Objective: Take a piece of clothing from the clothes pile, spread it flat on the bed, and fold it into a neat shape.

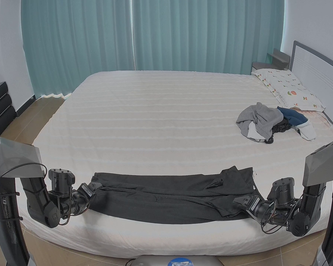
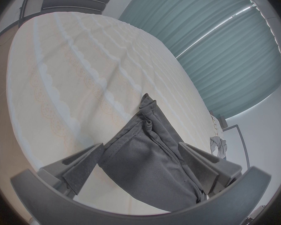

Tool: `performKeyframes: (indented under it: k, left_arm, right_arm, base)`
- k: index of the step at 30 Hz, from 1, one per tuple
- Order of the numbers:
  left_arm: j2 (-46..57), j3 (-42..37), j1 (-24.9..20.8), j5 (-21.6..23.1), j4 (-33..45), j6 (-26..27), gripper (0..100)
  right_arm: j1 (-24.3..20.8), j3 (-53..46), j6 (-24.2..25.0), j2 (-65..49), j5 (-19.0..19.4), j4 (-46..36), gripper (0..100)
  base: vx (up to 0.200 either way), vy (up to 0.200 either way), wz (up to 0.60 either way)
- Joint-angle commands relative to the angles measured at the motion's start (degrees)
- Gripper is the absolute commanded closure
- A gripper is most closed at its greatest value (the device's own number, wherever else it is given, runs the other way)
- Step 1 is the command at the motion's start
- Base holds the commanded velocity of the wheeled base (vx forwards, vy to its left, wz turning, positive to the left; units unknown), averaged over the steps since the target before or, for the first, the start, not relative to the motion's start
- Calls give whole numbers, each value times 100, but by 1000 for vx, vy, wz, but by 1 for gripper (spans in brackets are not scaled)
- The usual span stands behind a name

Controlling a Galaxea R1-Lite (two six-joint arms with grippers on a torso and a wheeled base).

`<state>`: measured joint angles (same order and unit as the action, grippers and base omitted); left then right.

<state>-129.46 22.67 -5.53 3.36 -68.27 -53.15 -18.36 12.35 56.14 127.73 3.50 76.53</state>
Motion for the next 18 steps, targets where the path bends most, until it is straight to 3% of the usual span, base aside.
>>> performKeyframes:
  k: [1,7,18]
  left_arm:
    - [-17,0,0,-2,-2,-2,0]
    - [-35,0,0,-2,-2,-2,0]
    - [-44,0,-9,-2,-2,7,0]
  right_arm:
    - [-1,-171,-77,-266,-60,-16,0]
    - [-45,-242,-94,-530,-25,-24,0]
    - [-414,171,125,111,-69,37,0]
  base:
    - [0,0,0]
    - [0,0,0]
    - [0,0,0]
